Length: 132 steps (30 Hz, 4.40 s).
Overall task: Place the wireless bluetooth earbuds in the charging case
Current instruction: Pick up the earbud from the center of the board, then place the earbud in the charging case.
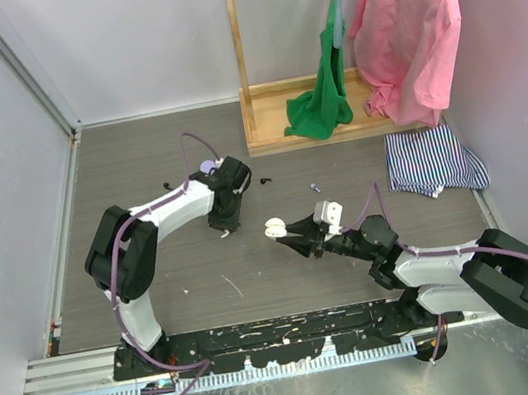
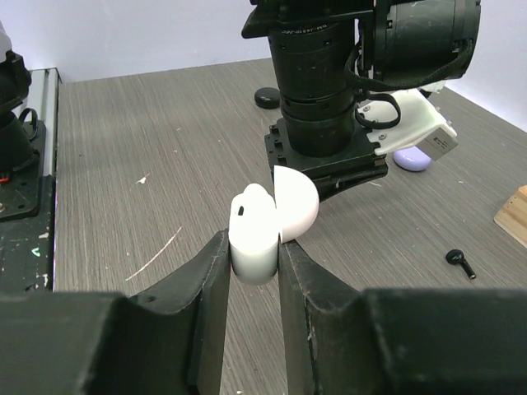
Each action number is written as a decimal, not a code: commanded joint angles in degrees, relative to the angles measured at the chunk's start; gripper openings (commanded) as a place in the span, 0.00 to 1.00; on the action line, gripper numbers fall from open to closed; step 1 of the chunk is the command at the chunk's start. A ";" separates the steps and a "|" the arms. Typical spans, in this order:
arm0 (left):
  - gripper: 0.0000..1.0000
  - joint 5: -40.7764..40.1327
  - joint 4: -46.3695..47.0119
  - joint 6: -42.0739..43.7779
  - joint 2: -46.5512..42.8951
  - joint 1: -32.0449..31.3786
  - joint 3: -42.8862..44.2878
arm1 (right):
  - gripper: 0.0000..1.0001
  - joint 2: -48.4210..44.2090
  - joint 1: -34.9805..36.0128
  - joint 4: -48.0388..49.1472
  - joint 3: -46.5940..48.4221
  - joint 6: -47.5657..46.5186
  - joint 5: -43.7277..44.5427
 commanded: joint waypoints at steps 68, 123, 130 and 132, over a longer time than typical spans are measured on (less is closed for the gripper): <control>0.17 27.98 37.58 -22.78 -51.53 7.48 -24.95 | 0.02 11.81 0.64 17.92 9.00 -2.58 8.82; 0.14 12.61 63.17 -26.42 -50.74 -7.23 -37.25 | 0.02 16.25 2.79 29.63 8.88 0.67 10.84; 0.13 7.06 69.12 -27.87 -51.83 -9.68 -39.71 | 0.02 16.00 2.98 29.64 8.77 0.60 11.30; 0.13 5.31 70.81 -28.16 -51.79 -10.63 -40.40 | 0.02 15.96 3.04 29.65 8.69 0.47 11.49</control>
